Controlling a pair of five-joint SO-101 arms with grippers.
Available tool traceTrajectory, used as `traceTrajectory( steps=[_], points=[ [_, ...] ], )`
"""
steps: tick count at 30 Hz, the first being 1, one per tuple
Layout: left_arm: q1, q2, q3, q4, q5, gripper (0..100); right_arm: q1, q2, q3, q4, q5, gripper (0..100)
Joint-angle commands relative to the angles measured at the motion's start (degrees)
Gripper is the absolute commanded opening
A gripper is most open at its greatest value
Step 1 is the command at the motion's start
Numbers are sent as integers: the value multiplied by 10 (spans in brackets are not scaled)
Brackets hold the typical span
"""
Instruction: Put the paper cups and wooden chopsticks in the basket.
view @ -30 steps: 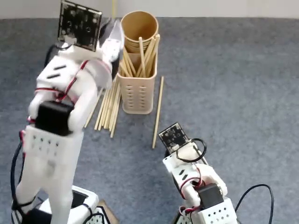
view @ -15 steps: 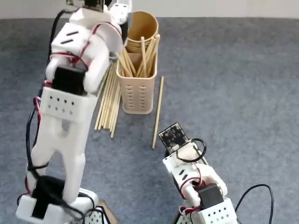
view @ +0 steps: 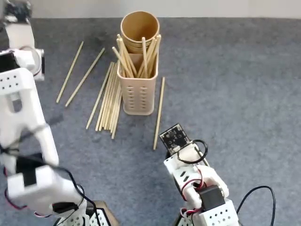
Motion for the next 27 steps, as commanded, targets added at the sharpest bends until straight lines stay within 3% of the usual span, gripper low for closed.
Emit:
traceTrajectory(
  steps=[1, 9, 12, 27],
  points=[
    [14, 105, -88, 73, -56, 91, -10, -6, -1, -11, -9, 149],
    [39, 373, -519, 240, -71, 207, -10, -6, 18, -12, -9, 149],
    [47, 465, -626, 268, -81, 244, -10, -6, 18, -12, -9, 149],
    [60, 625, -688, 243, -83, 259, -10, -6, 18, -11, -9, 149]
  ],
)
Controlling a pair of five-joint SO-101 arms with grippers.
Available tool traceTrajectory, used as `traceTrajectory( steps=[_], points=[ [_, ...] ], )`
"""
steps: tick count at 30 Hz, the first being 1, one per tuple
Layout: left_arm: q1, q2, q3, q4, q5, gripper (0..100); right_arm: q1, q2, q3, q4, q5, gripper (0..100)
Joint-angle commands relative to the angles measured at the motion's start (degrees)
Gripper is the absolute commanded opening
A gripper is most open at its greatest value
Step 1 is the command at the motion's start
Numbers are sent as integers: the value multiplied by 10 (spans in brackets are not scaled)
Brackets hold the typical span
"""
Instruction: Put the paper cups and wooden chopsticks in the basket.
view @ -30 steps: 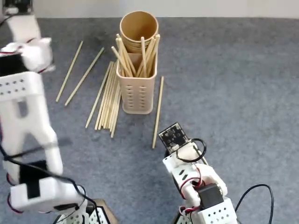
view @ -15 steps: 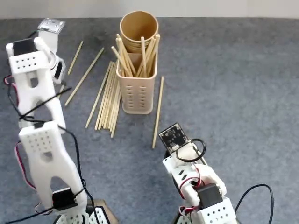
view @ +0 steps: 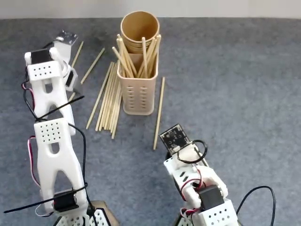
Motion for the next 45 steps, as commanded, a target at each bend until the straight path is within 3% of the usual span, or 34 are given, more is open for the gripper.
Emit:
traceTrajectory(
  steps=[1, 5, 16, 21, 26, 39, 45],
  points=[
    [15, 15, -20, -14, -1, 259, -9, -6, 2, -11, -9, 149],
    [17, 61, -22, -23, -1, 251, -9, -6, 2, -10, -8, 149],
    [18, 84, -22, 13, 12, 39, -10, -6, 2, -10, 12, 149],
    [4, 72, -47, 14, 40, 45, -10, -6, 3, -10, 13, 149],
    [-20, 51, -109, -13, 98, 191, -10, -6, 3, -10, 13, 149],
    [-51, 51, -10, -172, 101, 195, -10, -6, 3, -10, 14, 149],
    [-74, 48, -6, -191, 101, 195, -10, -6, 3, -10, 13, 149]
  ],
)
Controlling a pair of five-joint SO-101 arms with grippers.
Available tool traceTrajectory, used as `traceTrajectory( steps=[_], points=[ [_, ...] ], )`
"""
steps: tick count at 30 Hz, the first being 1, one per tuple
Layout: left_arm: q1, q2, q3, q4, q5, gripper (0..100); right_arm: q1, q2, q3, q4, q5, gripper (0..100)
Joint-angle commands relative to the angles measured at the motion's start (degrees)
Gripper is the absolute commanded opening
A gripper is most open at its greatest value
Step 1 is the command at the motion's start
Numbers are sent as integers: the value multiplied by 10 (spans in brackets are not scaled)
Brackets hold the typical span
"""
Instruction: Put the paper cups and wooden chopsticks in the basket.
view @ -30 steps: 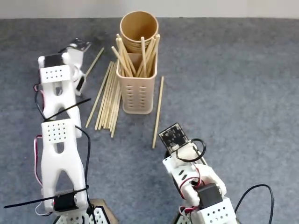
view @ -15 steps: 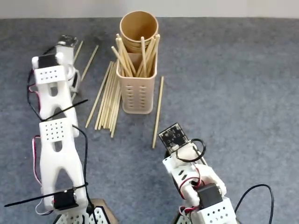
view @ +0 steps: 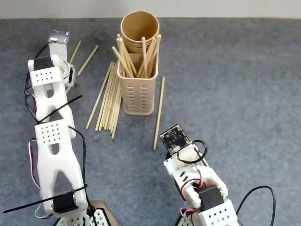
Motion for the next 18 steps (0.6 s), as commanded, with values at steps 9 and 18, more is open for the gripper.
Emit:
traceTrajectory(
  steps=[9, 18],
  points=[
    [-51, -17, -36, -40, 5, 195, -10, -6, 3, -10, 7, 149],
    [-57, -14, -26, -75, 3, 195, -10, -6, 3, -10, 8, 149]
  ],
)
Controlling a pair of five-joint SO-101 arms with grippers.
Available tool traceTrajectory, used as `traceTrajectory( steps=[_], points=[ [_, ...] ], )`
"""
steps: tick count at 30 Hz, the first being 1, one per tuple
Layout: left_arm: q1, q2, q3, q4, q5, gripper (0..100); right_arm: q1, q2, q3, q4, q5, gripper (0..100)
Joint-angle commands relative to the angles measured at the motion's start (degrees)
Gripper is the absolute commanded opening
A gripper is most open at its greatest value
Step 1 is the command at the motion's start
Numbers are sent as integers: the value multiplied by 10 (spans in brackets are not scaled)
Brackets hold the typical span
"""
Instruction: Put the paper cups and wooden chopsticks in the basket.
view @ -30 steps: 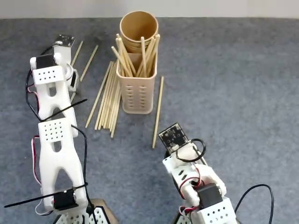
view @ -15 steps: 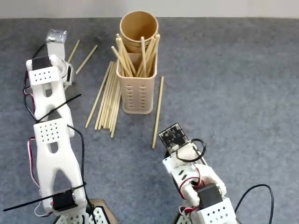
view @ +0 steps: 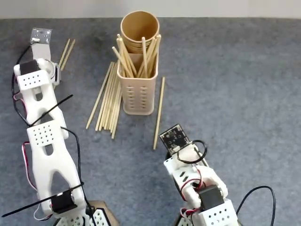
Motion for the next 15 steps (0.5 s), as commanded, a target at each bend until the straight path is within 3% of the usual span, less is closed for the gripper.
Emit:
traceTrajectory(
  steps=[1, 7, 15],
  points=[
    [-13, -11, 8, -11, 3, 191, -10, -6, 3, -10, 8, 149],
    [-11, 17, 105, -7, 3, 58, -10, -6, 3, -10, 8, 149],
    [-7, 18, 120, 132, 4, 6, -11, -6, 3, -10, 8, 149]
  ],
)
